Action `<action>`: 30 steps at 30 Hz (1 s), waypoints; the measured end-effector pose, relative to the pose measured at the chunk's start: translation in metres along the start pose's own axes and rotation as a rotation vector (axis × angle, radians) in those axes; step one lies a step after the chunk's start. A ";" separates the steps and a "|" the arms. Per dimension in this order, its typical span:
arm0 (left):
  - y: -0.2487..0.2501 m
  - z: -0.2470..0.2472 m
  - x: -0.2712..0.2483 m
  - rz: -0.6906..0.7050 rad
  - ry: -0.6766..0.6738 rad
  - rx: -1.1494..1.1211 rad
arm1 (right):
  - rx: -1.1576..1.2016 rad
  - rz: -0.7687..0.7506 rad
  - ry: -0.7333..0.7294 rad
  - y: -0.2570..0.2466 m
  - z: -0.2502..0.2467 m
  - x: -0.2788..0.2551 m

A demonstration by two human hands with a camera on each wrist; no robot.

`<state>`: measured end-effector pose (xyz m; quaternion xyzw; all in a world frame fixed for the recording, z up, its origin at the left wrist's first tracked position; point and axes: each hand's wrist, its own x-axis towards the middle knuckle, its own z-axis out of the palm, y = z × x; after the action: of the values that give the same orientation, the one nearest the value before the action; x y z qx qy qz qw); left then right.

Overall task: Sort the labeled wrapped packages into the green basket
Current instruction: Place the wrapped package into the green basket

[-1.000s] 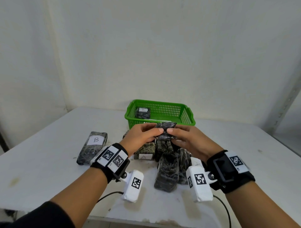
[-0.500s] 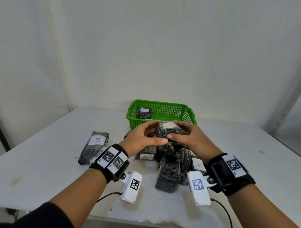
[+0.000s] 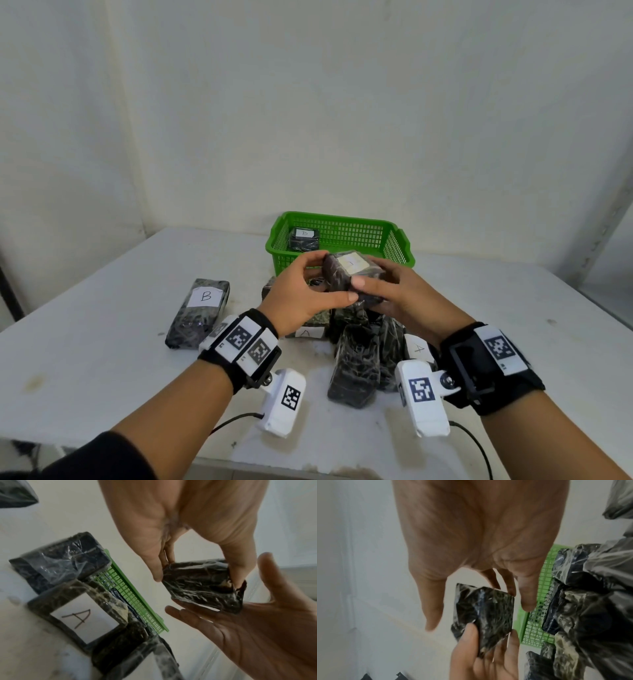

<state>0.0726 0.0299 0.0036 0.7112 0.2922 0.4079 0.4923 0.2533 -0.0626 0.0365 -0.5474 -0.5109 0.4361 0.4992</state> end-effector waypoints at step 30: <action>0.017 0.024 0.081 -0.223 0.204 -0.242 | 0.269 0.231 0.304 -0.034 -0.013 0.047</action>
<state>0.1342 0.0788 0.0392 0.5649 0.3664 0.4531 0.5842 0.2663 -0.0182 0.0735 -0.5900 -0.3010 0.4672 0.5857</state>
